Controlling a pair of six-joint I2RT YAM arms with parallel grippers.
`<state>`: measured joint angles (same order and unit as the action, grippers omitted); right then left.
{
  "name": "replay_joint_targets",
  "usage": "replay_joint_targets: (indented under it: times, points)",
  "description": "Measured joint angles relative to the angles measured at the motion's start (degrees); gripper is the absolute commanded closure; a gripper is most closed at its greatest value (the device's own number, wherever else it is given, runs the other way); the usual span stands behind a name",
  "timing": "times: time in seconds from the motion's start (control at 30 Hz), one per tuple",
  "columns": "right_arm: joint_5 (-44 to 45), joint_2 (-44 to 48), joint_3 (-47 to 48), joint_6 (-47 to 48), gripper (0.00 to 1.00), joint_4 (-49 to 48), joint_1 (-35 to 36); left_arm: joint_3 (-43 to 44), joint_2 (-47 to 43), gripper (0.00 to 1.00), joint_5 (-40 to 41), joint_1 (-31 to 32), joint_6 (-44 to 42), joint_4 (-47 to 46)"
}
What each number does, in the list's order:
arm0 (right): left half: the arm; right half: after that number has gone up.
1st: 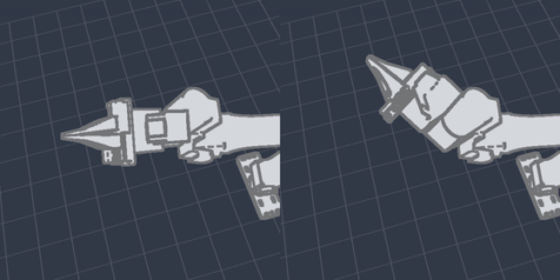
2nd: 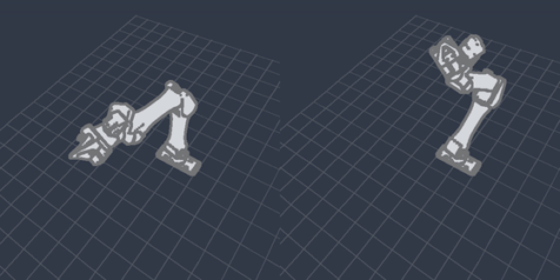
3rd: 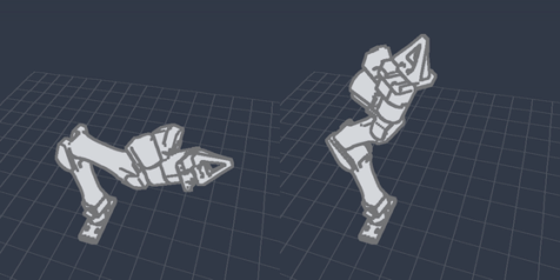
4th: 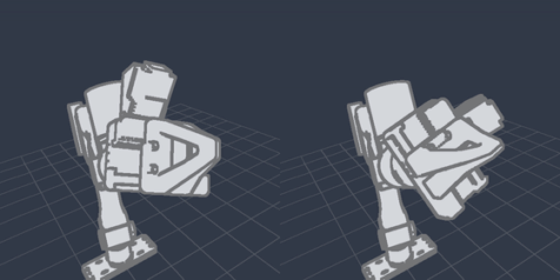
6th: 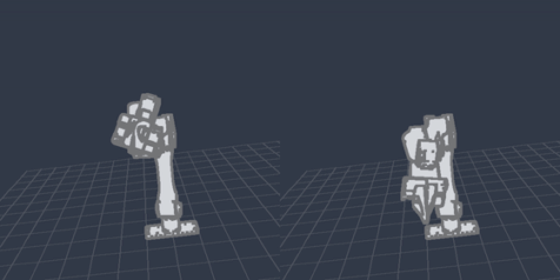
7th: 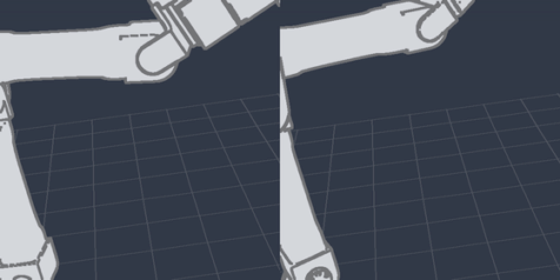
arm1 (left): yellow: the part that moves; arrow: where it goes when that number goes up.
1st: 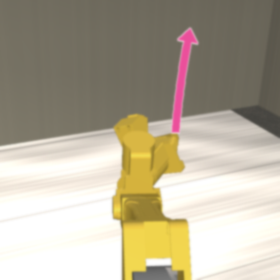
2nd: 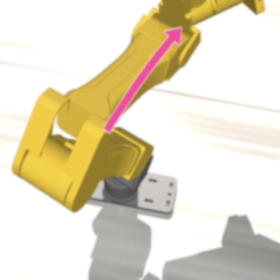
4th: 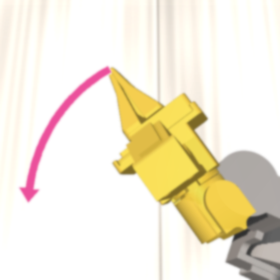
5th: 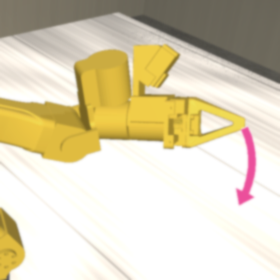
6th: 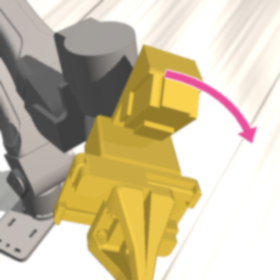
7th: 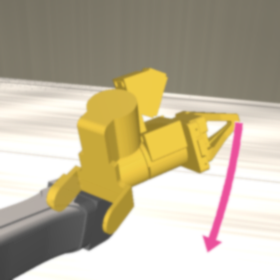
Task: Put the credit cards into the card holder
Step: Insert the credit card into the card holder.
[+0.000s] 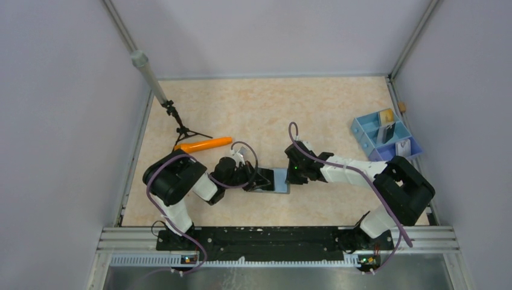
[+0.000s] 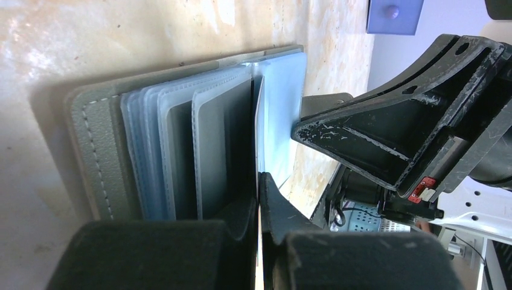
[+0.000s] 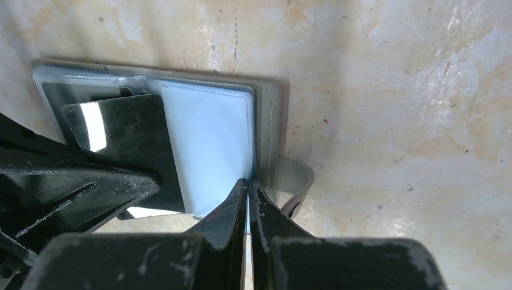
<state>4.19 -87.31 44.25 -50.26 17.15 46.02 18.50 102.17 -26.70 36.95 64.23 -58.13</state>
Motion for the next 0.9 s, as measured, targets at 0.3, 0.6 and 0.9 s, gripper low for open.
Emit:
replay_joint_targets:
  times: [0.3, 0.6, 0.9]
  points:
    - [0.33, 0.00, -0.02, -0.39, 1.00, 0.07, 0.09, -0.07, 1.18, 1.00, -0.15, 0.20, 0.96, -1.95]
    - [0.72, 0.02, -0.02, -0.44, 1.00, 0.00, 0.09, 1.44, 3.04, 1.00, -2.64, 0.22, 1.05, -2.38]
    - [0.83, 0.46, -0.76, -0.81, 1.00, -0.96, 0.09, 3.52, 3.19, 0.98, -2.93, 0.85, 0.20, 0.61]
